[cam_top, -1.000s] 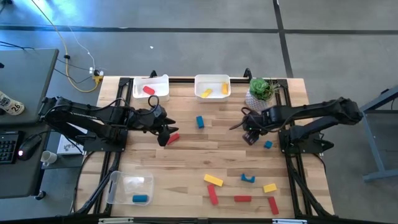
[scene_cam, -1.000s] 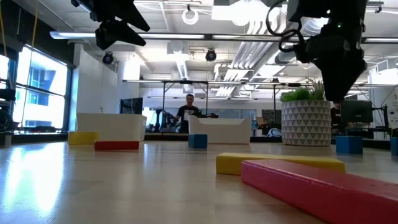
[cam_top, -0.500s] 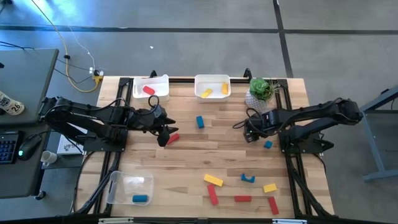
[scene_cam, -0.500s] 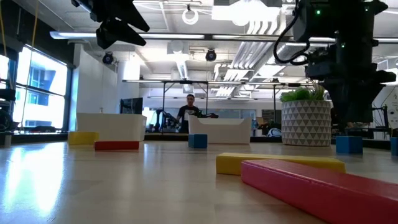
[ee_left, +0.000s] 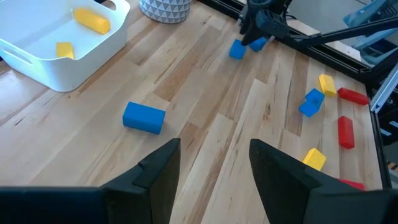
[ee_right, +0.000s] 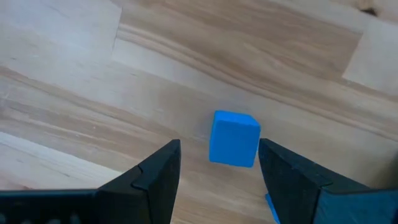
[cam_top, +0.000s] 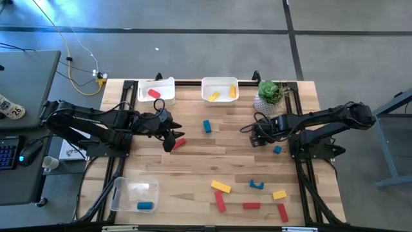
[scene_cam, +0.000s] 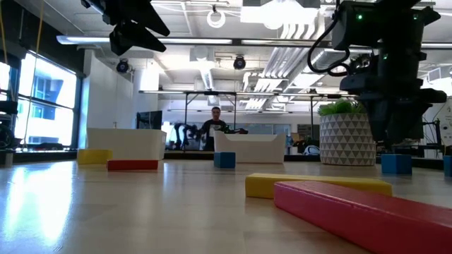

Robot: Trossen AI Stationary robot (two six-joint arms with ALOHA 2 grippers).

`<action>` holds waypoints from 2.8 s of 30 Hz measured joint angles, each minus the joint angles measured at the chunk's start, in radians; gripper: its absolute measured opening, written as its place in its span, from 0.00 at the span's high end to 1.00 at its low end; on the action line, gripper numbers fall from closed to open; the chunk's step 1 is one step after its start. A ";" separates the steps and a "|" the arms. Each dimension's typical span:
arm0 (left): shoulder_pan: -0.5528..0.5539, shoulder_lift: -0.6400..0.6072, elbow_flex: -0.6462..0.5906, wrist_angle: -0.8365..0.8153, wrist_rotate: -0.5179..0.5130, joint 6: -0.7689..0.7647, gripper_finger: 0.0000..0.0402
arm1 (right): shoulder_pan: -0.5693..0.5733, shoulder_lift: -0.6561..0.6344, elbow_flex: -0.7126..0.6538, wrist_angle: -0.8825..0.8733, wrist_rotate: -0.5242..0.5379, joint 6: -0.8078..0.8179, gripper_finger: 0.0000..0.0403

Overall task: Sort & place blocks by color
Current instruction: Put the blue block into the transparent bin

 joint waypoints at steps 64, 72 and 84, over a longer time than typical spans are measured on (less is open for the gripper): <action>-0.013 0.002 0.001 0.063 0.008 -0.030 0.55 | 0.088 0.208 0.332 0.428 0.039 -0.566 0.73; -0.066 0.002 0.001 0.160 0.010 0.004 0.55 | 0.133 0.208 0.404 0.528 -0.010 -0.694 0.73; -0.085 0.002 0.001 0.299 0.010 0.013 0.55 | 0.147 0.208 0.404 0.724 -0.068 -0.807 0.73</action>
